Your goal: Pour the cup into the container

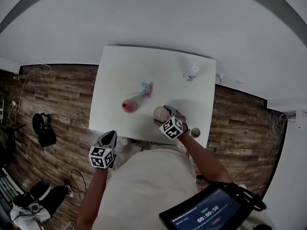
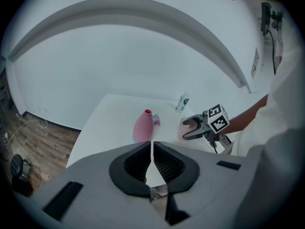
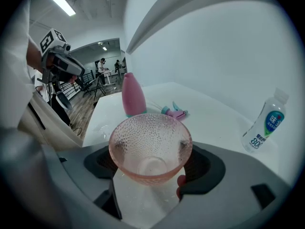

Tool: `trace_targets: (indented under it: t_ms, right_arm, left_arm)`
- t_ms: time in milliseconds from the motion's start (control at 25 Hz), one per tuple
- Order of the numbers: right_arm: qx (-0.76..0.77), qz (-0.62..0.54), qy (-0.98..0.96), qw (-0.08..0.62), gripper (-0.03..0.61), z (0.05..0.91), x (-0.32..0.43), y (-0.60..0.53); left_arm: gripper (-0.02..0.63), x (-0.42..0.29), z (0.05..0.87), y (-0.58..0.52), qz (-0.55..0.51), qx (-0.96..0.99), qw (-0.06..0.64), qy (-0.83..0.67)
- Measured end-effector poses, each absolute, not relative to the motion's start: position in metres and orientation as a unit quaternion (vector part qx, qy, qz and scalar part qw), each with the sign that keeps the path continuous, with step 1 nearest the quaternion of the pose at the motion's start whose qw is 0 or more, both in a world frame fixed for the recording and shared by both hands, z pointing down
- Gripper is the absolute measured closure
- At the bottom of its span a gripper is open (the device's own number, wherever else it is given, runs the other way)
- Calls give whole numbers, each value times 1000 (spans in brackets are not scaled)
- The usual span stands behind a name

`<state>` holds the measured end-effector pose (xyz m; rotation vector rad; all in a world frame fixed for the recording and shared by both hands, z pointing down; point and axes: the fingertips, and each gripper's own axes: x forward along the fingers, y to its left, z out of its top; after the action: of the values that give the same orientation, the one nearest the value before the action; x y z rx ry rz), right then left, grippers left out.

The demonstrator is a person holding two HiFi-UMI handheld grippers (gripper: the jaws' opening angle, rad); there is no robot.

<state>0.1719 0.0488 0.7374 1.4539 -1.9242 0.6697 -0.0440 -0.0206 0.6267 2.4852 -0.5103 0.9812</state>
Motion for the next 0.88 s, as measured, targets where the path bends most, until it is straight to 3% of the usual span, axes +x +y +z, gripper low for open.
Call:
trace_targets:
  t_ms: [880]
  right_arm:
    - [563, 228, -729, 315, 196, 753, 184, 50]
  left_arm:
    - [603, -40, 632, -22, 352, 892, 212, -187]
